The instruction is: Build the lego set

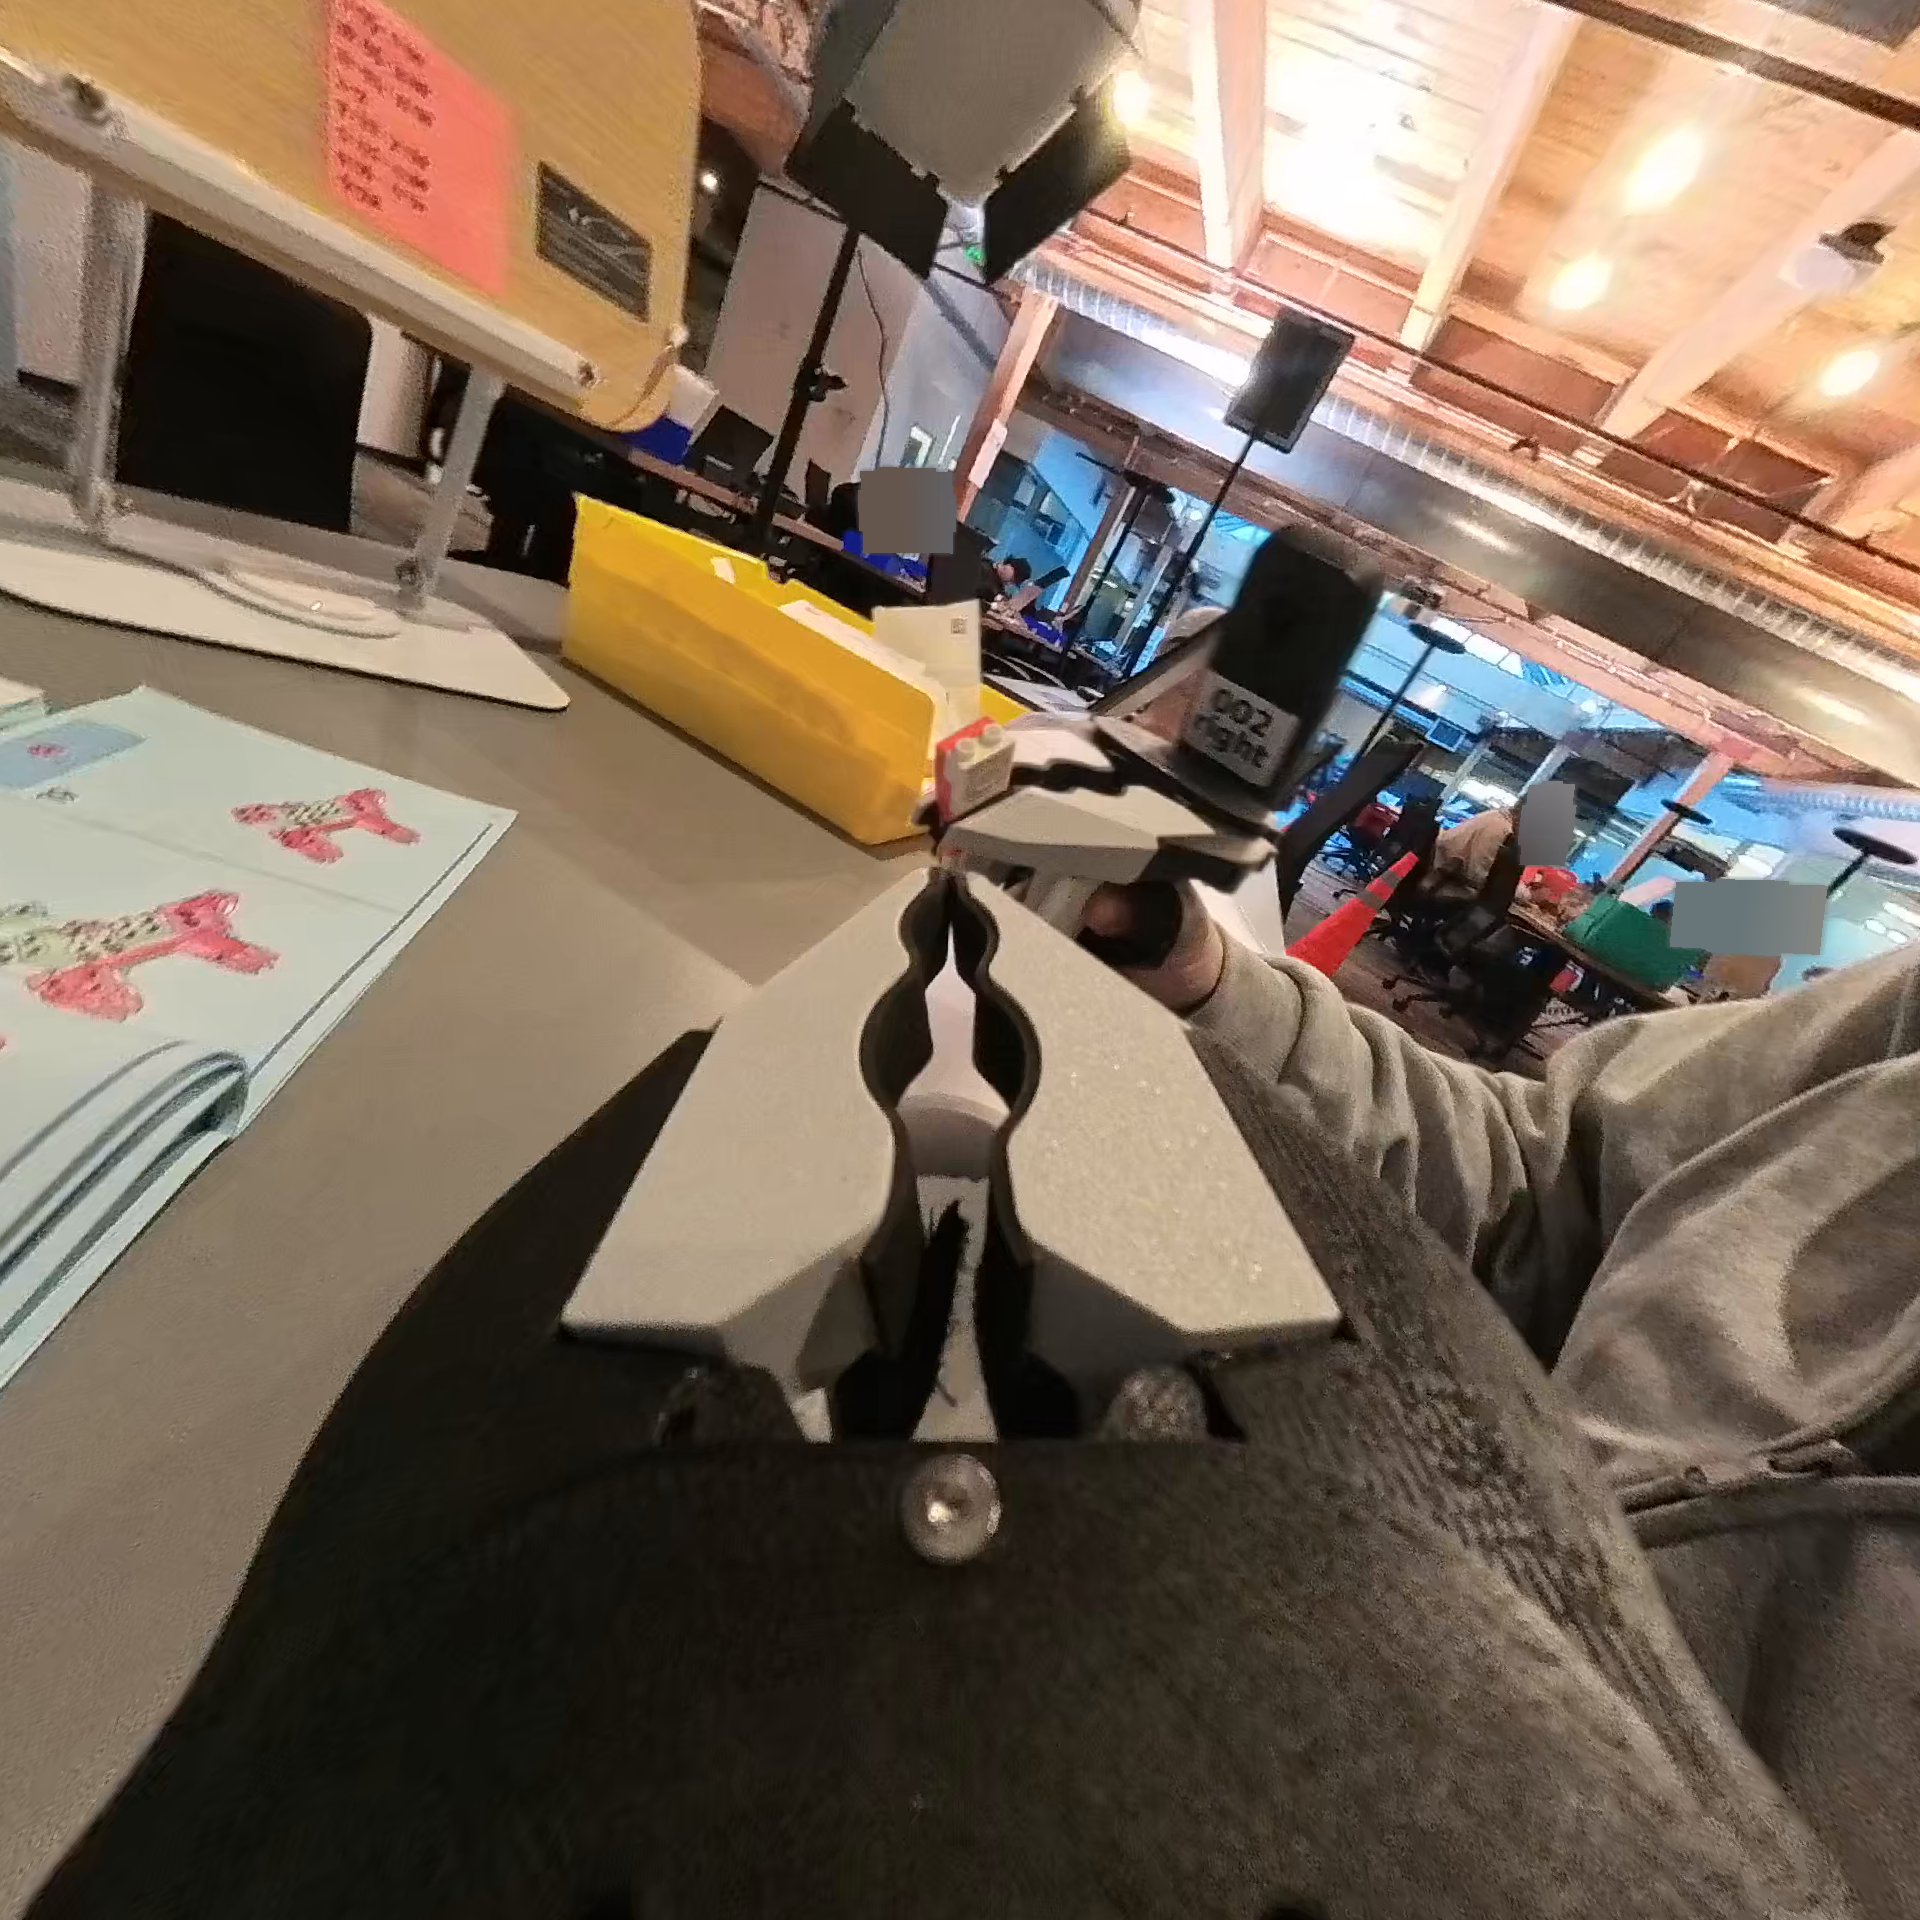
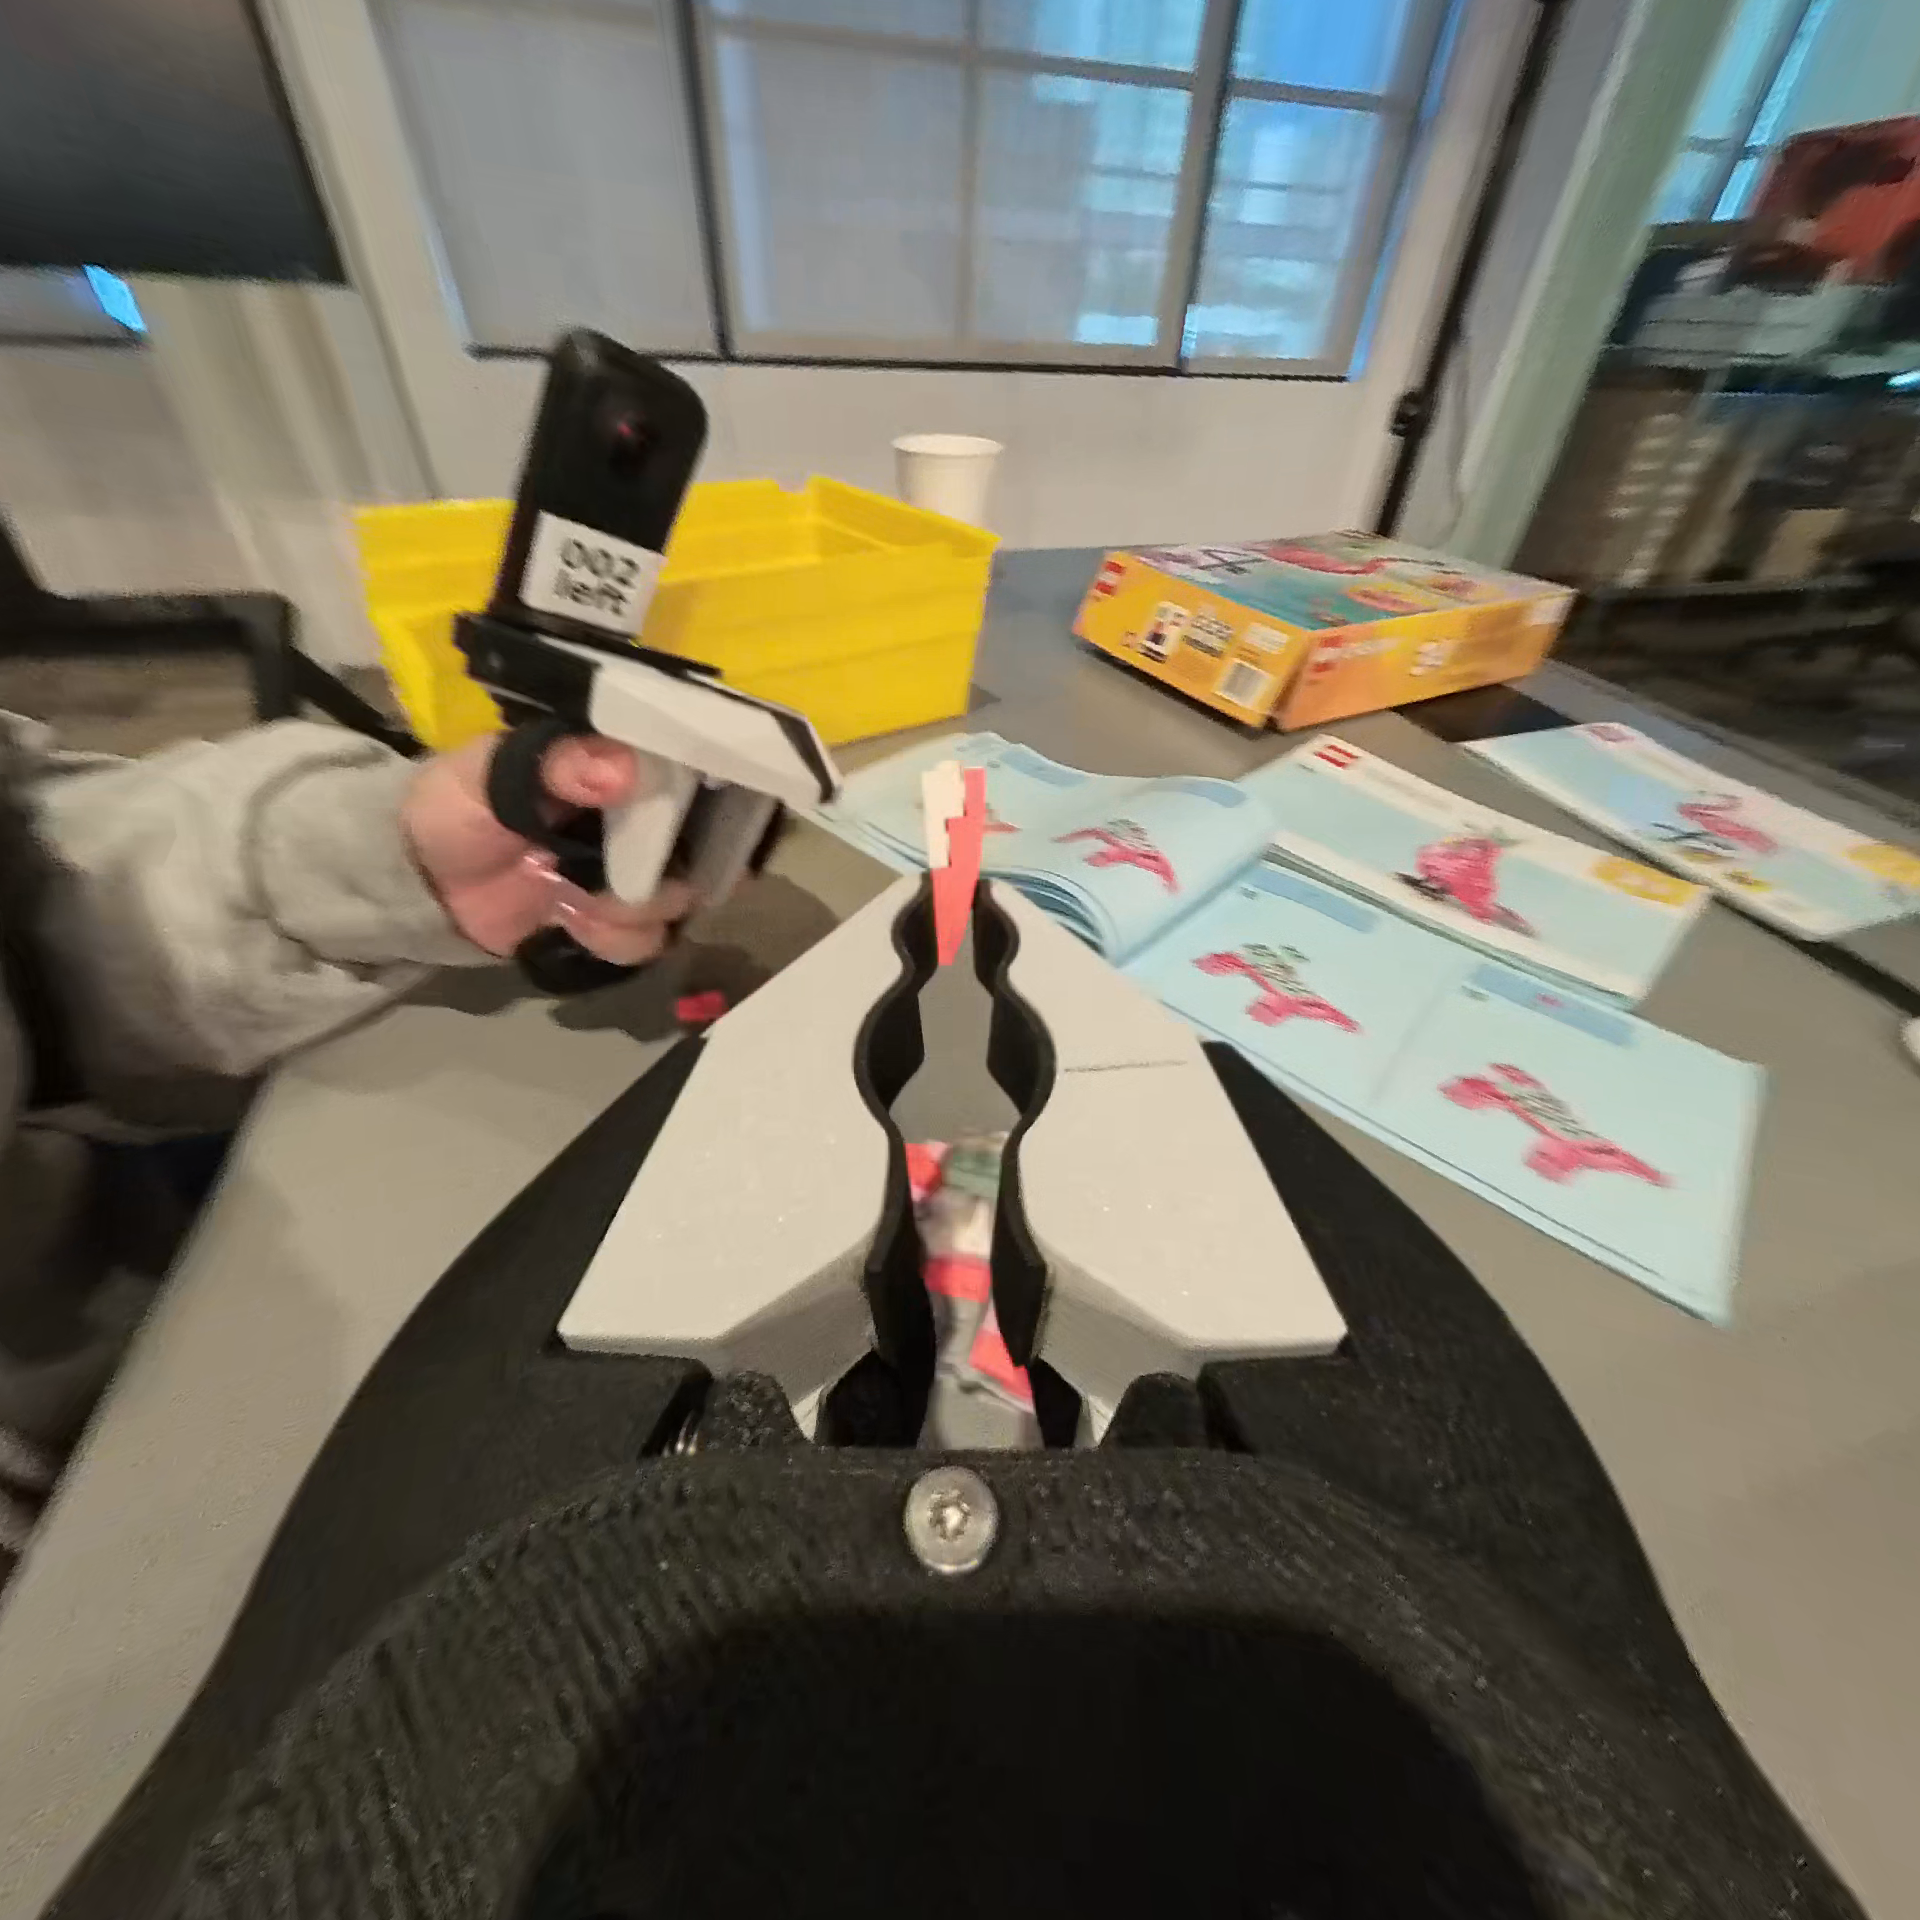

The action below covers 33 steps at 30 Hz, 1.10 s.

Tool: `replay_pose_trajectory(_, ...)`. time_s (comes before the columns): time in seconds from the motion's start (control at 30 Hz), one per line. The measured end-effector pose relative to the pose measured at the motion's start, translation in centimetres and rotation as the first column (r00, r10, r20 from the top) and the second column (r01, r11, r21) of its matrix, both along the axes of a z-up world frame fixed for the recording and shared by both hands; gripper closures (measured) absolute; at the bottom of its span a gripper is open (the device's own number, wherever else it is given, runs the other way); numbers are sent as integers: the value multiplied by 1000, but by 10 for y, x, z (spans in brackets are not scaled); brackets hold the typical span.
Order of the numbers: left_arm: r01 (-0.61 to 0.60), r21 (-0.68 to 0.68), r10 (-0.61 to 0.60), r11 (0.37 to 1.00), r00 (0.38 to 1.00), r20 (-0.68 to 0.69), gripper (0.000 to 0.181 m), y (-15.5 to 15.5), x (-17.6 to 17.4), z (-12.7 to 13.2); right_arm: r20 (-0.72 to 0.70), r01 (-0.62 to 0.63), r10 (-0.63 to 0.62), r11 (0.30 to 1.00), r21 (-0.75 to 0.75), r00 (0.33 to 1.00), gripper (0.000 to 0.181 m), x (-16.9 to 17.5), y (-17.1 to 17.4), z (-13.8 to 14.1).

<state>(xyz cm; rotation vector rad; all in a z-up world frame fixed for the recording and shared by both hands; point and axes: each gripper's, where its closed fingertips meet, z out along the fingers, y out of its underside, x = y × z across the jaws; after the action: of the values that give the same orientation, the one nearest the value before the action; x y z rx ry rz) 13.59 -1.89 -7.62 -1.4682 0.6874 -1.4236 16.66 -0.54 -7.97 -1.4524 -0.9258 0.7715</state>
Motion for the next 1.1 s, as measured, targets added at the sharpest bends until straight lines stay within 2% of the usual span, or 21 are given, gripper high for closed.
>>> replay_pose_trajectory(0.07,-32,-14,32,999,999,-5,181,6,1,-1,78,106,-114,989,105,990,176,3,9,-5)
replay_pose_trajectory(0.13,-88,-21,88,996,996,-30,151,13,4,-2,138,166,-197,965,205,971,177,0,11,-7)
replay_pose_trajectory(0.27,-133,-10,133,991,991,-6,145,13,12,5,202,232,-316,907,351,927,177,-7,11,-5)
replay_pose_trajectory(0.4,-121,-32,122,992,993,7,150,11,19,3,232,243,-369,866,436,900,177,-13,8,-3)
replay_pose_trajectory(0.53,-128,-4,128,992,991,29,166,8,18,8,245,238,-384,851,468,890,177,-16,6,-3)
replay_pose_trajectory(0.73,-174,65,177,983,984,-38,166,8,20,5,236,274,-410,848,453,881,177,-14,8,-4)
replay_pose_trajectory(0.9,-191,35,192,981,981,-9,166,11,22,7,199,328,-441,844,425,875,177,-10,12,-1)
replay_pose_trajectory(1.1,-184,42,185,982,983,-8,166,10,22,7,177,333,-433,849,410,884,176,-10,11,0)
